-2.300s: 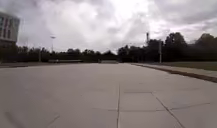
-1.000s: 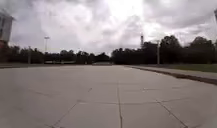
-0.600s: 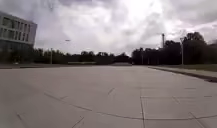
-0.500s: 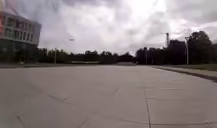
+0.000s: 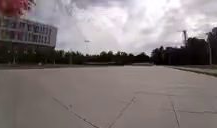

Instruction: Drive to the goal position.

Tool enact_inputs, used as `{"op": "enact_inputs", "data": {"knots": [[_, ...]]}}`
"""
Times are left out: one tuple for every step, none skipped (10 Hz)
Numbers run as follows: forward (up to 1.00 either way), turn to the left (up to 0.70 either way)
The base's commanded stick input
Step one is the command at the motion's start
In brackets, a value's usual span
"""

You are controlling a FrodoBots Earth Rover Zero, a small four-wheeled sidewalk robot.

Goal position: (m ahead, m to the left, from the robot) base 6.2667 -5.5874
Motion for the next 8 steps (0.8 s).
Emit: {"op": "enact_inputs", "data": {"knots": [[1.0,0.0],[1.0,0.0],[1.0,0.0],[1.0,0.0],[1.0,-0.08],[1.0,-0.28],[1.0,-0.4],[1.0,-0.4]]}}
